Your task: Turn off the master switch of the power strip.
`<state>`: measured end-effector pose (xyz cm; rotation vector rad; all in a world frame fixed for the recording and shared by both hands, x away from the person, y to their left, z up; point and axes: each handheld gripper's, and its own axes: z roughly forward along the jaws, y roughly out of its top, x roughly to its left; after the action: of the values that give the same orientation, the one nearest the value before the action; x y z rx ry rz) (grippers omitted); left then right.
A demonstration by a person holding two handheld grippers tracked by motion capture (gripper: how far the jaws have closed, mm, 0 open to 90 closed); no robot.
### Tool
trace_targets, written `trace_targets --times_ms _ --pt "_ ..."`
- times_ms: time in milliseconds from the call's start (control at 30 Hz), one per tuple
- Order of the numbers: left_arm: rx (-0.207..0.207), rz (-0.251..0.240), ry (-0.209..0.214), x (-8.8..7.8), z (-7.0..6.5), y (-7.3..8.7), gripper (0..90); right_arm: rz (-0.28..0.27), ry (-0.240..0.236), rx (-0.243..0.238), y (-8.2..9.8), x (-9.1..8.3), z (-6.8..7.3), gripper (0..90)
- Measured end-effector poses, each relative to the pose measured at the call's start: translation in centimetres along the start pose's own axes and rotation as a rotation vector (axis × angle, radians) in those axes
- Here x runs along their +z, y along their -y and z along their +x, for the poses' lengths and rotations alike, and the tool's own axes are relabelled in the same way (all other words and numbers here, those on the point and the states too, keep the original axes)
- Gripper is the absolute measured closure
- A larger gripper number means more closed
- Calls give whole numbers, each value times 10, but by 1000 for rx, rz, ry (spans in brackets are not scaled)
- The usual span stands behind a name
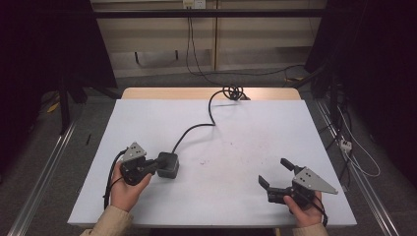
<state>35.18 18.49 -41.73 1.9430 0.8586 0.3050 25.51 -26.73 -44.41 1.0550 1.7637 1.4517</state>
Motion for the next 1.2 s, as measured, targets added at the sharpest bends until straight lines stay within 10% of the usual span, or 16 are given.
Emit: trace_targets --times_ms 1200 --pt "-24 -31 19 -3 1 -1 900 -3 -3 -1 0 0 0 29"
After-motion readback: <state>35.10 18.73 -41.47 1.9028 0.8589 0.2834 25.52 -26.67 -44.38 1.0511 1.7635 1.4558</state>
